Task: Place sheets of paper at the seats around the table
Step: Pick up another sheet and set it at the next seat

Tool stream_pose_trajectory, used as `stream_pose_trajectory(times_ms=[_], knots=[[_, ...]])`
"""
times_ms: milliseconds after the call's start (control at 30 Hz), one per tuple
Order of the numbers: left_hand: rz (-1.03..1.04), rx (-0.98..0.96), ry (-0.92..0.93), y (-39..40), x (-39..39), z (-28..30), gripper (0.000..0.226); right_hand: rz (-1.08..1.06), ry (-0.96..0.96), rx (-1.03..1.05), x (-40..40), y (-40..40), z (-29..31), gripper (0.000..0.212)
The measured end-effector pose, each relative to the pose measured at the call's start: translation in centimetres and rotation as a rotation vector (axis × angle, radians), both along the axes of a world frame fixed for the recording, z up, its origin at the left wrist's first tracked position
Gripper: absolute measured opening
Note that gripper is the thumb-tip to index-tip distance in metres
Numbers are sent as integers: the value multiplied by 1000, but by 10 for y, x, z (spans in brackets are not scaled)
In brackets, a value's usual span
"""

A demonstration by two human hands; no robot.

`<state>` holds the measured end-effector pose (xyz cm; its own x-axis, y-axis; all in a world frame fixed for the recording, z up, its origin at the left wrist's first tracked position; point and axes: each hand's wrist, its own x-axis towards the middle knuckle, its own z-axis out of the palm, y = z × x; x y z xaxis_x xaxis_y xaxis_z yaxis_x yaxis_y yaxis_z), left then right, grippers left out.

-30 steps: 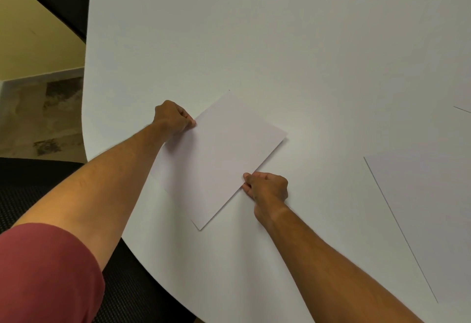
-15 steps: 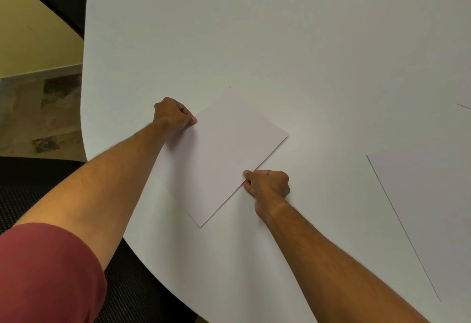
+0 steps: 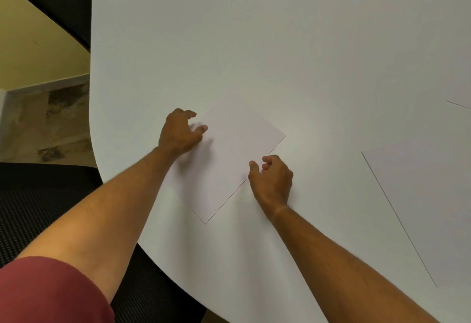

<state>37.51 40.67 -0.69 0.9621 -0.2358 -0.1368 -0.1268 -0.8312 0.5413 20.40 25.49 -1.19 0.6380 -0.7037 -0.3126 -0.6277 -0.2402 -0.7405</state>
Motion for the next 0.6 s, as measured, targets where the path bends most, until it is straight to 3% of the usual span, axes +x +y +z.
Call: stream_pose_trajectory(times_ms=[167, 300, 600], knots=[[-196, 192, -73, 1, -31, 8, 79, 301, -70, -258, -9, -4, 10, 56], [-307, 276, -128, 2, -53, 15, 88, 480, 0, -409, -17, -15, 17, 79], [-456, 377, -294, -14, -99, 45, 98, 598, 62, -684, -48, -47, 47, 91]])
